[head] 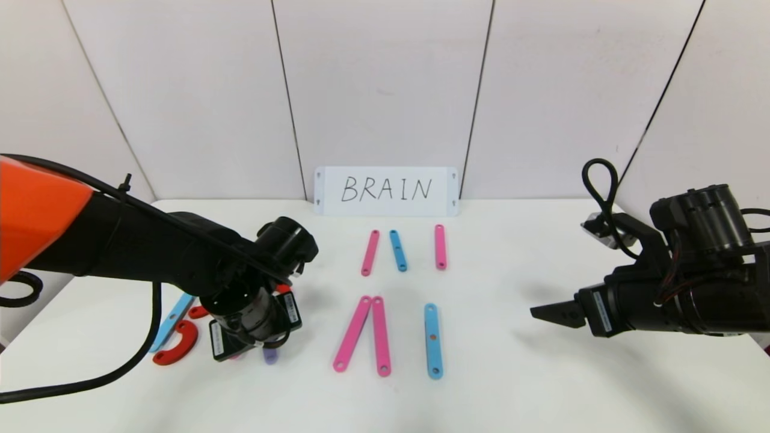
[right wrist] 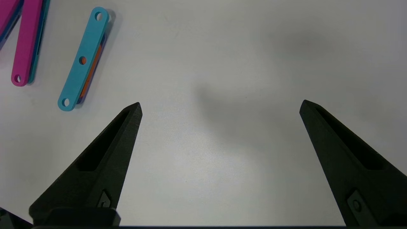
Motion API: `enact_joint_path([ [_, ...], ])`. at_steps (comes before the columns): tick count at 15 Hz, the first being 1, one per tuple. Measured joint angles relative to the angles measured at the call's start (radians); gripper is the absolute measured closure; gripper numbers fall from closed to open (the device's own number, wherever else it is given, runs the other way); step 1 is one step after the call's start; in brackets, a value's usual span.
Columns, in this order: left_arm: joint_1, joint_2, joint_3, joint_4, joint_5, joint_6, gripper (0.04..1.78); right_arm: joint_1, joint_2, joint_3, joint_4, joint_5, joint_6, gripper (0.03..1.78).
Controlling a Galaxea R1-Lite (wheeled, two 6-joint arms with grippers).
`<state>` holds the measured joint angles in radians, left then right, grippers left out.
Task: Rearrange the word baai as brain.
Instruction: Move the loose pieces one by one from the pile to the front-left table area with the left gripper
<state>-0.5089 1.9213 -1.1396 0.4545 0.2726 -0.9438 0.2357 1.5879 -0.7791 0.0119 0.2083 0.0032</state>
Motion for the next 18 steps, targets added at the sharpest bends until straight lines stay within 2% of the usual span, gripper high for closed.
enact_joint_path([
  [2,-0.001,-0.002,0.0,0.0,0.0,0.0,1.46,0.0,0.0,0.0,0.0,0.0,0.0,0.07],
  [4,-0.001,-0.002,0.0,0.0,0.0,0.0,1.29,0.0,0.0,0.001,0.0,0.0,0.0,0.07],
  [9,-0.005,-0.003,0.0,-0.001,-0.002,0.001,0.48,0.002,0.003,0.001,0.0,0.0,0.0,0.07],
  [11,-0.006,-0.006,-0.003,-0.003,-0.009,0.001,0.25,0.003,0.003,0.001,0.0,0.0,0.0,0.07],
  [14,-0.01,-0.015,-0.003,-0.003,-0.021,0.001,0.08,0.007,0.003,0.001,0.0,0.0,0.0,0.07],
  [18,-0.014,-0.038,-0.003,-0.003,-0.047,0.001,0.08,0.01,0.003,0.001,0.0,0.0,0.0,0.07],
])
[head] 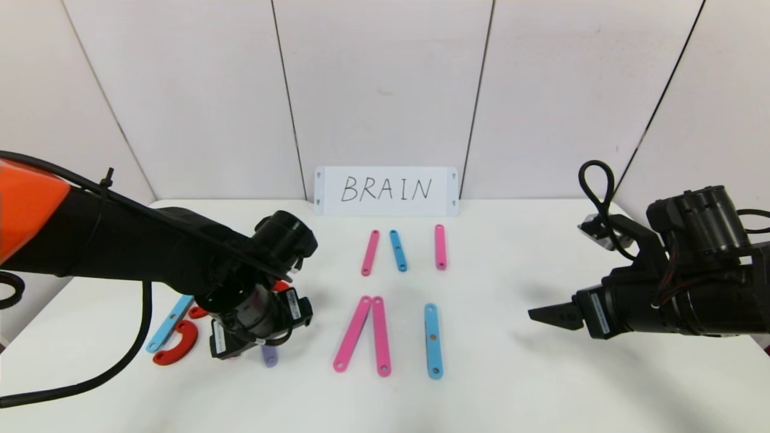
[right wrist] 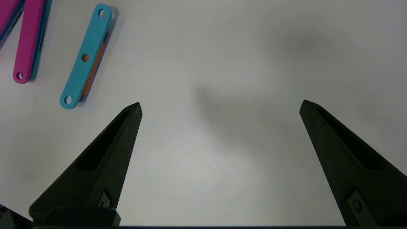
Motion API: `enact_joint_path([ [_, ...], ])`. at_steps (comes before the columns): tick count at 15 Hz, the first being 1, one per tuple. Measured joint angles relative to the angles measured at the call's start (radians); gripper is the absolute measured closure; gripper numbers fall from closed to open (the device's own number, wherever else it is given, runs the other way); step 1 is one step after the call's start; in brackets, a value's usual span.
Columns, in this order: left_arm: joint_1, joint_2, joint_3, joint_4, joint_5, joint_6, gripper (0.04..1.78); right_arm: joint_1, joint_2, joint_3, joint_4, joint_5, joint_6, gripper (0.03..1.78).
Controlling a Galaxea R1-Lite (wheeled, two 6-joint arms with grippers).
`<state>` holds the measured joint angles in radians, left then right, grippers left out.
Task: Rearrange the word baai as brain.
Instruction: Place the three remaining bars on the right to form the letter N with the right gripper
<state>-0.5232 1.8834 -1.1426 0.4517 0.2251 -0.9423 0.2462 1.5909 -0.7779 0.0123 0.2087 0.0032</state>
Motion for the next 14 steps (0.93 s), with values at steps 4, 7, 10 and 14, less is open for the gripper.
enact_joint_path([
  [4,0.006,-0.082,0.017,0.004,-0.078,0.065,0.08,0.0,-0.004,0.0,0.0,0.001,-0.001,0.07],
  [7,0.074,-0.161,0.033,0.002,-0.192,0.198,0.08,0.0,-0.02,-0.013,0.0,0.003,0.003,0.07],
  [10,0.202,-0.241,0.038,0.003,-0.358,0.364,0.08,0.0,-0.045,-0.038,0.003,0.002,0.008,0.07],
  [14,0.398,-0.334,0.053,0.003,-0.634,0.627,0.08,-0.001,-0.061,-0.068,0.015,-0.032,0.01,0.07],
])
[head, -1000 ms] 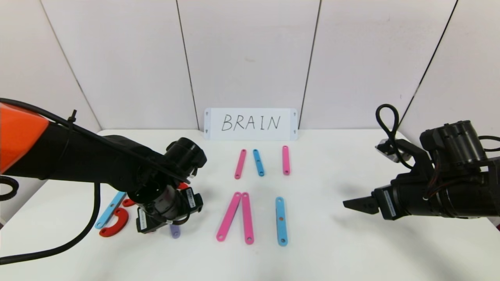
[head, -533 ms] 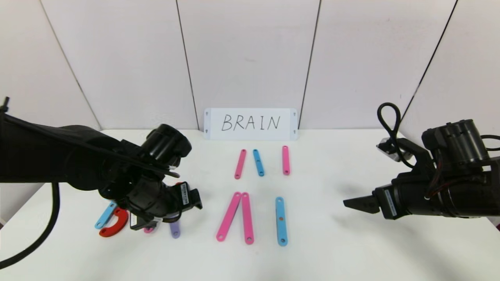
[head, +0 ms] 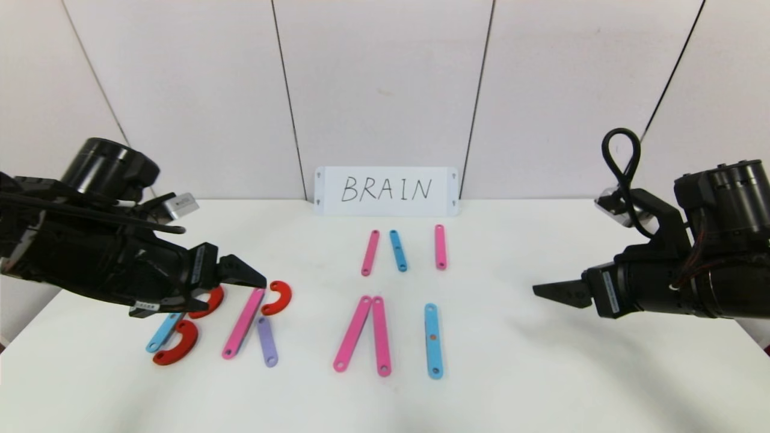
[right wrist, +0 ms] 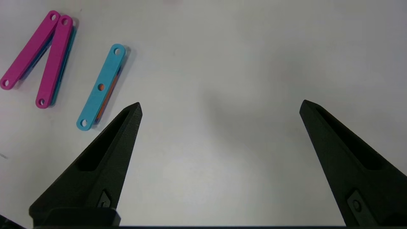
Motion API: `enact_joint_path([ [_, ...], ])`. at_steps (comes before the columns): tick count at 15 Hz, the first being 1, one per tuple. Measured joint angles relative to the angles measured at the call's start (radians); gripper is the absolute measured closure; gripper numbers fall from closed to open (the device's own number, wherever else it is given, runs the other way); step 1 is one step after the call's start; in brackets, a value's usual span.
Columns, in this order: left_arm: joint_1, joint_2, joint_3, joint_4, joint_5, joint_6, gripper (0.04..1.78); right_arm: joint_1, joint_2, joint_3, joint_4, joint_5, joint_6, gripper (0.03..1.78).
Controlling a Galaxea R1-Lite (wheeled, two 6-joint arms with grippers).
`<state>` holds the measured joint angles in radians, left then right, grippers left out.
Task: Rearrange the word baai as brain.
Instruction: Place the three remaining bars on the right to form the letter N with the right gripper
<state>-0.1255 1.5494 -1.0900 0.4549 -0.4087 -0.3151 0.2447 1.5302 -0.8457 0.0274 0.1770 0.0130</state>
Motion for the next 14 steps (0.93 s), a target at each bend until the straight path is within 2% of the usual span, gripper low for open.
enact_joint_path([
  [2,0.051,-0.036,-0.001,-0.001,-0.079,0.104,0.08,-0.005,0.001,-0.045,0.011,-0.006,0.006,0.07],
  [4,0.069,-0.056,-0.015,-0.003,-0.081,0.165,0.08,-0.002,0.002,-0.087,0.036,-0.008,0.005,0.07],
  [9,0.103,-0.033,-0.08,-0.001,-0.085,0.267,0.08,0.006,0.006,-0.281,0.265,0.001,0.004,0.07],
  [14,0.133,-0.012,-0.221,0.052,-0.083,0.331,0.08,0.035,0.023,-0.383,0.288,-0.025,-0.02,0.07],
])
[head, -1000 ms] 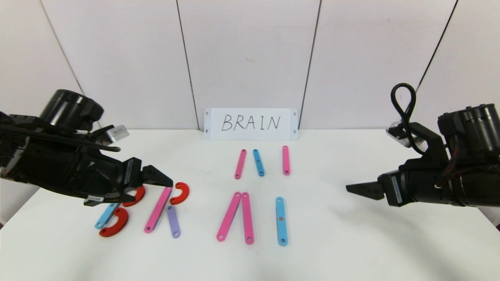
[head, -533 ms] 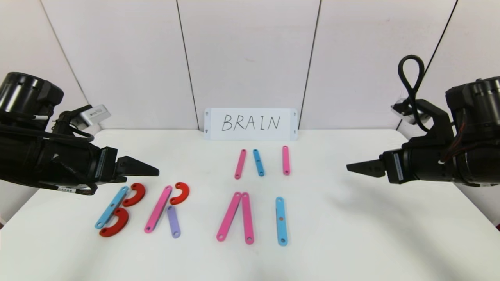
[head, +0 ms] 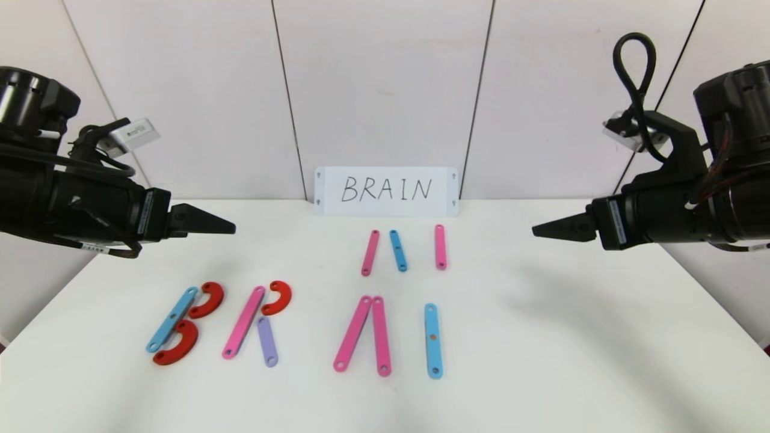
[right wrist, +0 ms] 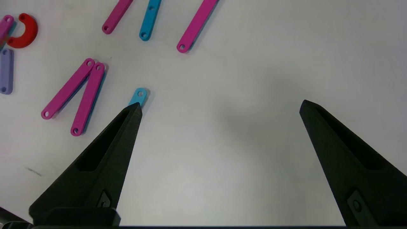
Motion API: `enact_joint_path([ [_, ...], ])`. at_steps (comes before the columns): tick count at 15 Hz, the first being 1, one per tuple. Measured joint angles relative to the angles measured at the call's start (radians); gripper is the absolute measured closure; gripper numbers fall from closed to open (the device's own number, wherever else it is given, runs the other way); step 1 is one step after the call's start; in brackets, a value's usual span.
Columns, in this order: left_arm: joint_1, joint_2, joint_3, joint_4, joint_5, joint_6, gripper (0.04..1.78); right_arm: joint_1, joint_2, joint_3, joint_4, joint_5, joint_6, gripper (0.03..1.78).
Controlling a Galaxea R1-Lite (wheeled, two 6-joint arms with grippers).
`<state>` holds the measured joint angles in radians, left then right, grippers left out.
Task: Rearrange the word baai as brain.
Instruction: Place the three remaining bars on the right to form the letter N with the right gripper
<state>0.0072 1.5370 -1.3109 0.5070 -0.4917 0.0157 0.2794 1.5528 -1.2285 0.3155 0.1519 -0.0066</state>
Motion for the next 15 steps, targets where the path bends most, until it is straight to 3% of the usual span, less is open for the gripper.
enact_joint_path([
  [5,0.042,0.0,-0.061,0.014,0.001,0.071,0.08,0.063,0.074,-0.187,0.108,-0.031,0.051,0.07],
  [11,0.046,-0.006,-0.082,0.017,0.0,0.082,0.08,0.195,0.238,-0.365,0.104,-0.107,0.138,0.07],
  [15,0.046,-0.009,-0.079,0.01,0.0,0.082,0.08,0.275,0.384,-0.486,0.1,-0.156,0.16,0.07],
])
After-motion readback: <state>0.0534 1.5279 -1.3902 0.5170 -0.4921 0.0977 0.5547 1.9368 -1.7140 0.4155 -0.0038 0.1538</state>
